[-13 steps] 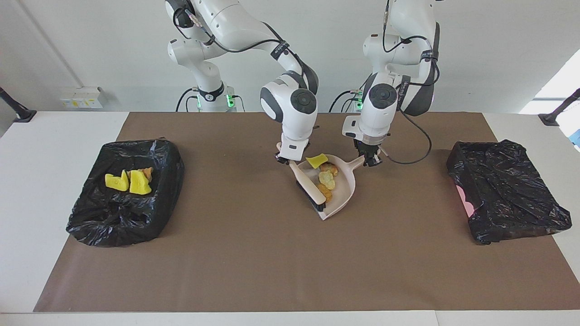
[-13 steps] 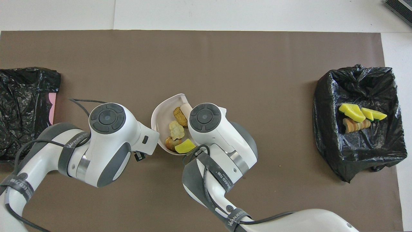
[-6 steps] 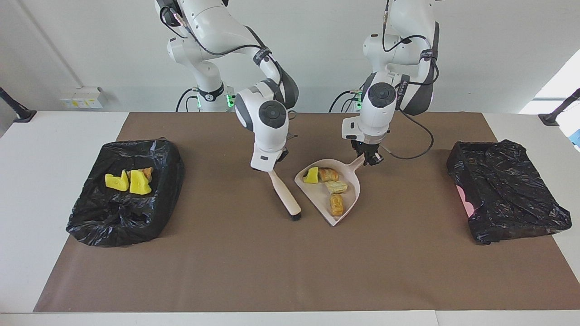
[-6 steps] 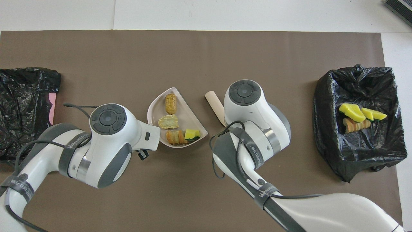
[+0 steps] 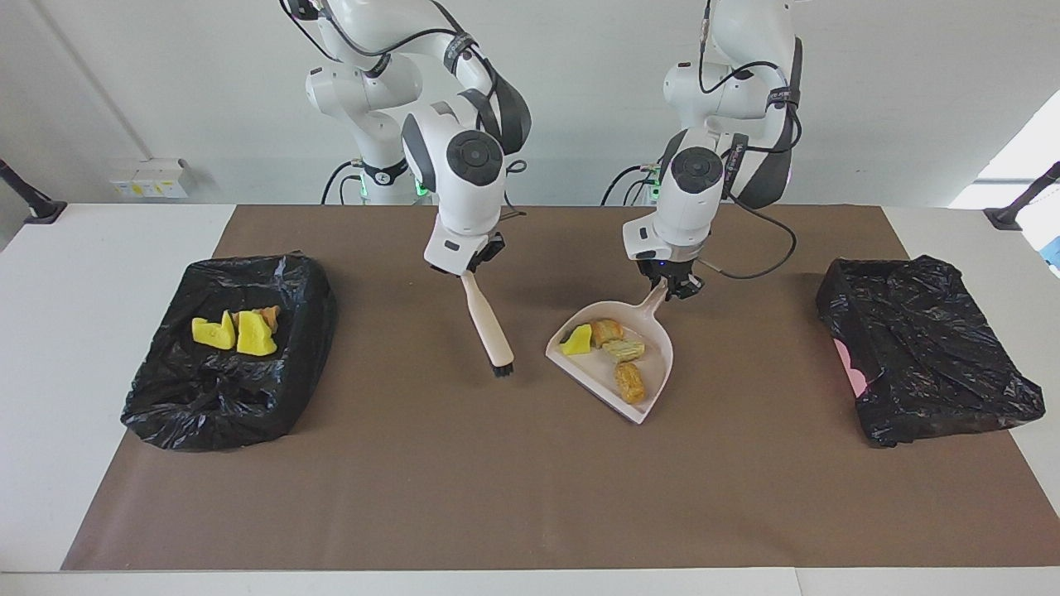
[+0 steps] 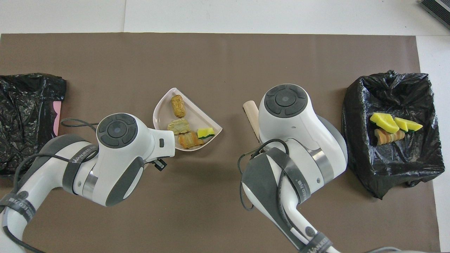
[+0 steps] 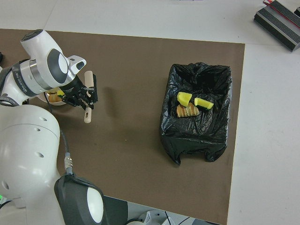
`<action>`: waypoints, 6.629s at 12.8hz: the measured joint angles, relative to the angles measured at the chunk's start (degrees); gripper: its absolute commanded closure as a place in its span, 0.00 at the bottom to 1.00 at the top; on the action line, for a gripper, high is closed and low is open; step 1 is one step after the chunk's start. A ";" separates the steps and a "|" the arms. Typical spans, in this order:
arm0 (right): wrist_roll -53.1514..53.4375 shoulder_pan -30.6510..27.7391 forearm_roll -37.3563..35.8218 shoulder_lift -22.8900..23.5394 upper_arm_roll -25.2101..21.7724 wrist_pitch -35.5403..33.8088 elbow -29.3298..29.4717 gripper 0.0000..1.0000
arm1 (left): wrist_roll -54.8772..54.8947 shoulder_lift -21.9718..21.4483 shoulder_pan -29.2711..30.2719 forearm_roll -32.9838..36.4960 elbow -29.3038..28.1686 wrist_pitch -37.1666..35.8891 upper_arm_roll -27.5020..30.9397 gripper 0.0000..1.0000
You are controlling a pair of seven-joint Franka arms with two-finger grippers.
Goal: Sweep and dump trash in bin
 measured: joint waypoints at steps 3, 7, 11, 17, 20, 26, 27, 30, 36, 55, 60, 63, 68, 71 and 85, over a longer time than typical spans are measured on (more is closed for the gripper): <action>11.46 5.31 0.43 -1.66 0.18 -0.56 -2.40 1.00 | -6.08 -2.33 0.40 0.00 1.00 0.02 0.51 1.00; 22.07 11.38 6.58 -7.45 0.40 6.30 -11.54 1.00 | -8.63 -7.65 4.97 0.00 3.42 -3.57 1.26 1.00; 32.54 17.86 11.52 -8.79 0.54 16.15 -16.67 1.00 | -8.63 -8.46 13.06 -0.04 10.31 -11.35 1.60 1.00; 38.06 26.11 11.62 -2.41 0.57 28.87 -20.41 0.41 | -4.27 -8.17 30.44 -0.33 15.42 -16.38 1.98 1.00; 38.99 26.52 11.61 -2.81 0.54 28.20 -20.81 0.00 | 10.66 -7.67 41.63 -0.43 16.86 -15.66 2.21 1.00; 37.79 22.64 11.31 -4.71 -0.29 15.64 -13.82 0.00 | 32.56 -2.65 48.44 8.81 21.06 -13.15 5.15 1.00; 35.59 20.73 11.30 -5.61 -0.30 12.93 -12.41 0.00 | 35.79 -2.24 48.44 10.90 21.39 -13.11 5.14 1.00; 27.42 14.42 11.30 -7.99 -0.45 3.25 -6.96 0.00 | 41.91 -1.95 48.46 20.24 21.52 -13.07 5.15 1.00; 15.49 3.12 11.30 -8.49 -0.75 -8.17 4.67 0.00 | 46.62 -0.33 48.08 37.01 21.53 -11.24 4.72 1.00; -16.97 -15.38 1.88 -9.46 -15.48 -12.14 13.40 0.00 | 55.19 0.03 30.40 39.42 32.78 -27.92 3.27 1.00; -17.37 -16.88 2.18 -9.46 -17.27 -11.68 13.62 0.00 | 29.16 -0.75 27.90 14.35 32.22 -32.07 2.63 1.00; -17.37 -16.70 2.22 -9.47 -17.15 -11.51 13.83 0.00 | 13.36 -1.06 21.83 7.31 30.45 -31.66 2.37 1.00; -17.36 -16.39 1.99 -9.45 -16.64 -10.10 13.86 0.00 | -11.95 -0.99 10.54 0.68 25.74 -20.74 2.13 1.00; -13.21 -16.36 1.95 -9.37 -16.55 -6.66 13.84 0.00 | -23.93 0.49 4.35 -3.59 22.97 -11.65 2.05 1.00; -9.05 -15.64 2.04 -9.47 -16.23 -6.48 13.97 0.00 | -41.55 16.47 -12.23 -7.99 22.34 2.67 2.09 1.00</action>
